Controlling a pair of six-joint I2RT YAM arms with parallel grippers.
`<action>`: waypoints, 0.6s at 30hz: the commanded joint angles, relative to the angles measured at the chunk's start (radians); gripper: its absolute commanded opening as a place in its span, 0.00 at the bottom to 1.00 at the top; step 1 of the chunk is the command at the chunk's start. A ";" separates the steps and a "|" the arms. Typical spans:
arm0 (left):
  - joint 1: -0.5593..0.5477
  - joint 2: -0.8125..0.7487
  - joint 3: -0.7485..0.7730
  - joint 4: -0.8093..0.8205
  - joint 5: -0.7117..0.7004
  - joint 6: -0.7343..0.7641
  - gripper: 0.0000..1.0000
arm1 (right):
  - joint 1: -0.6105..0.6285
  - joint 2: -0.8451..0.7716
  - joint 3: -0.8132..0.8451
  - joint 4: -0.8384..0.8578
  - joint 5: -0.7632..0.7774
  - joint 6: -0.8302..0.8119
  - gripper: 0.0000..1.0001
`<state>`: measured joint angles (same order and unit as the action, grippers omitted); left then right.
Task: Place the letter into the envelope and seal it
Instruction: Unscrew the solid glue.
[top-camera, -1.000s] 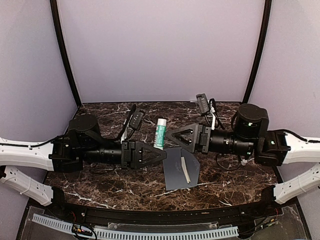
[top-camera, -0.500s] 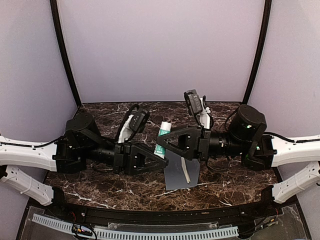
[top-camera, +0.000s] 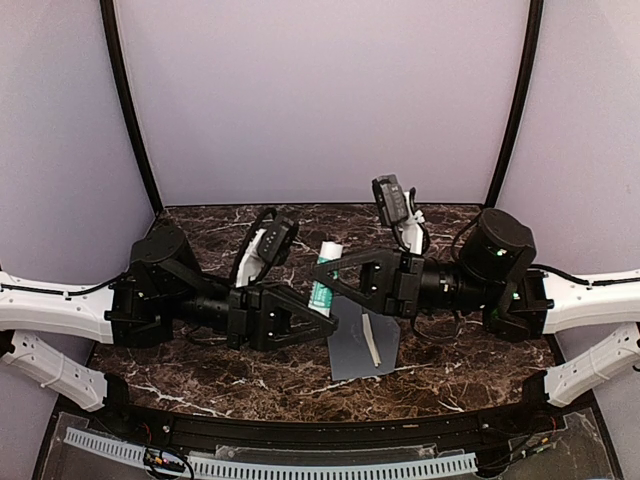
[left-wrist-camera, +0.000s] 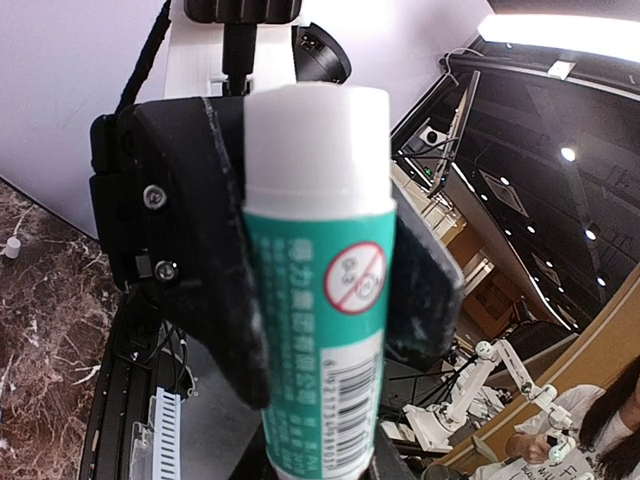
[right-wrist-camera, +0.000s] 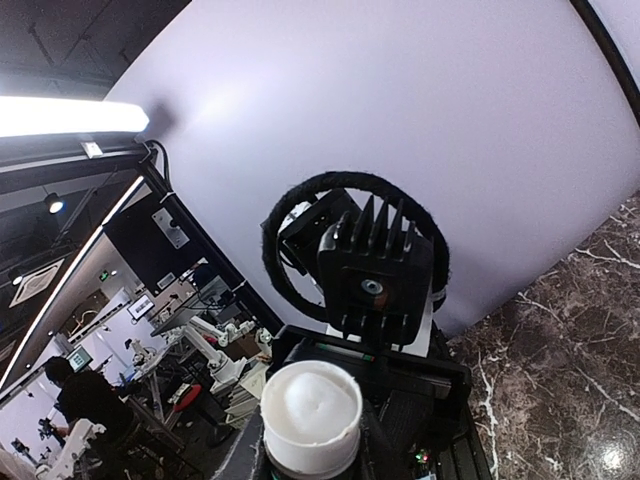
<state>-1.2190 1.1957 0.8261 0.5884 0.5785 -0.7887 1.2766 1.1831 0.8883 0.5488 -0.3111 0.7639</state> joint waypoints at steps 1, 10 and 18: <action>0.000 -0.036 0.009 -0.084 -0.106 0.047 0.00 | 0.008 -0.012 0.012 0.009 0.018 -0.005 0.00; 0.008 -0.077 -0.002 -0.205 -0.293 0.063 0.00 | 0.019 0.002 0.037 -0.119 0.106 -0.027 0.00; 0.010 -0.062 0.054 -0.377 -0.438 0.100 0.00 | 0.040 0.073 0.152 -0.382 0.293 -0.021 0.00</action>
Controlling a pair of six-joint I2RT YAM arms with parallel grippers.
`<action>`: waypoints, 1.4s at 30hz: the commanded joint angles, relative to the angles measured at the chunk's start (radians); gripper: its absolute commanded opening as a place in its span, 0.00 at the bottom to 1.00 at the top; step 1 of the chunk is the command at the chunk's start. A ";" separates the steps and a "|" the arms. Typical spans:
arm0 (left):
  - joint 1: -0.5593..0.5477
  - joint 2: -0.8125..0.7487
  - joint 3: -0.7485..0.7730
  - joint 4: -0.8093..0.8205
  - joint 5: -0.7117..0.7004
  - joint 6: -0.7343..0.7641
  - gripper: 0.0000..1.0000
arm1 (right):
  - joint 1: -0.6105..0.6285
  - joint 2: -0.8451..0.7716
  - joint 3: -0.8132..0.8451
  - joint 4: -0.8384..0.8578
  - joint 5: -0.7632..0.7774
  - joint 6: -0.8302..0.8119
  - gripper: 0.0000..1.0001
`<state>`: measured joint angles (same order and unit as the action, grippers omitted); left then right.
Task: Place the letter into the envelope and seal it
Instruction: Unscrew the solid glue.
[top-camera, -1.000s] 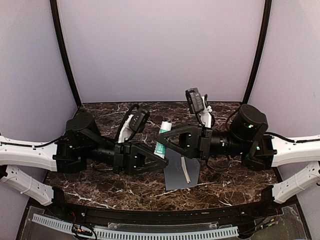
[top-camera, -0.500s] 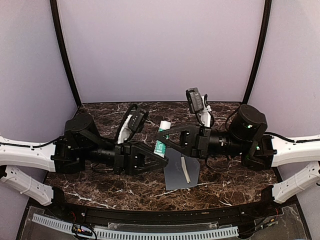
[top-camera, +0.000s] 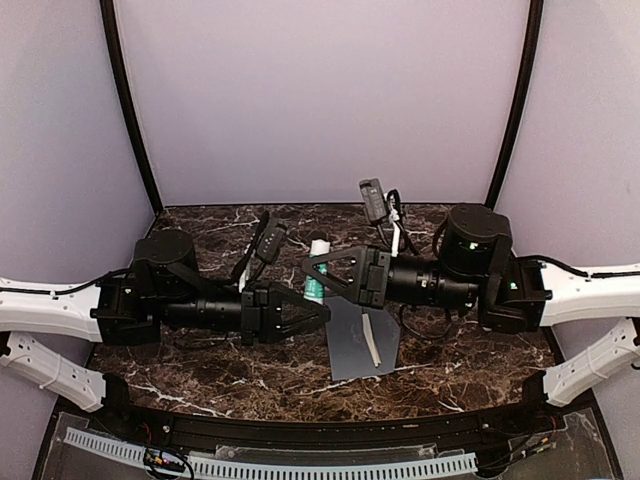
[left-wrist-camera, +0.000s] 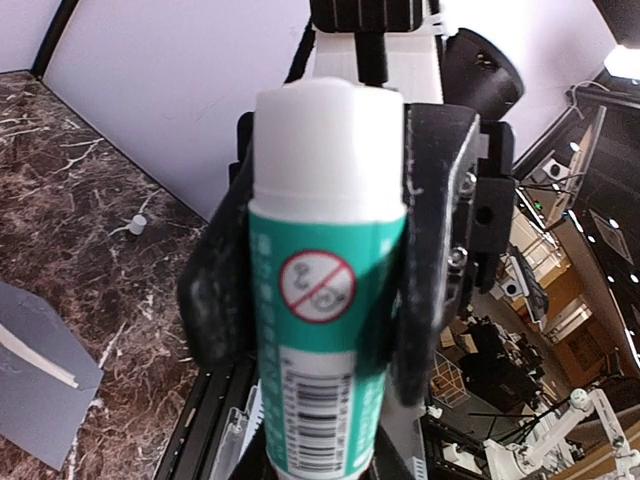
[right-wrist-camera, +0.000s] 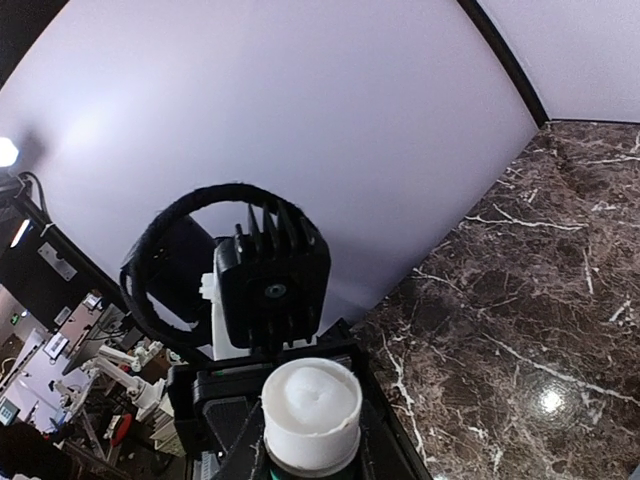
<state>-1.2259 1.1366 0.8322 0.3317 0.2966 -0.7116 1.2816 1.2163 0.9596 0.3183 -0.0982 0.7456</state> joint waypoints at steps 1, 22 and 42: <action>0.017 0.006 0.058 -0.131 -0.161 0.026 0.00 | 0.037 0.054 0.100 -0.193 0.112 0.007 0.00; 0.041 0.110 0.192 -0.410 -0.359 0.033 0.00 | 0.093 0.353 0.453 -0.766 0.474 0.212 0.00; 0.073 0.048 0.094 -0.335 -0.300 -0.037 0.00 | 0.094 0.132 0.293 -0.575 0.413 0.108 0.52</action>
<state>-1.1656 1.2301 0.9493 -0.0906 -0.0025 -0.7265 1.3552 1.4391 1.2945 -0.3550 0.3740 0.9062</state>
